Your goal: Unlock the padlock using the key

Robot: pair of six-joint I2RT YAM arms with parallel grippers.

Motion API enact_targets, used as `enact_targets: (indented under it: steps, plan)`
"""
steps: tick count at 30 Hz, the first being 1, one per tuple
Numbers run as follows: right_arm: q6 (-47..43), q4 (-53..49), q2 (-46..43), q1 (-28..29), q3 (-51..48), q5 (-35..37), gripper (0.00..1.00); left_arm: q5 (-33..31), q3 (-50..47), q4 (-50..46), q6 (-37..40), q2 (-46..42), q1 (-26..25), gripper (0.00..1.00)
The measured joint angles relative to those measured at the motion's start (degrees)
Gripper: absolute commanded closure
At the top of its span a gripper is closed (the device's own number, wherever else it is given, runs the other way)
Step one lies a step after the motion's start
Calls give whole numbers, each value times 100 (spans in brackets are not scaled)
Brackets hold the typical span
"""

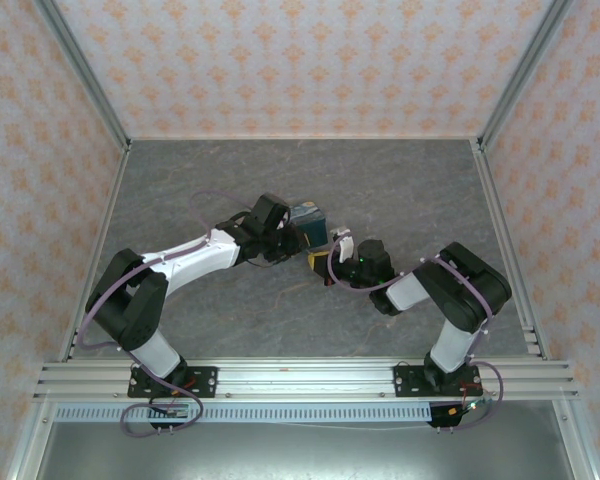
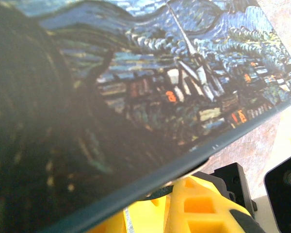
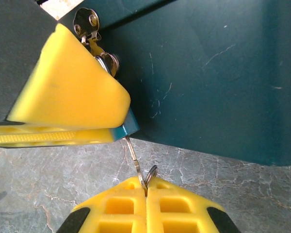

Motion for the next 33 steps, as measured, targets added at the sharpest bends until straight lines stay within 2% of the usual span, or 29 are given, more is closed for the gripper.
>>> enact_targets:
  steps: [16,33]
  plan:
    - [597,74,101,-249,92,-621,100,0,0,63,140,-13,7,93]
    - [358,-323,83,-356,330,-918,100,-20,103,-92,372,-42,37,93]
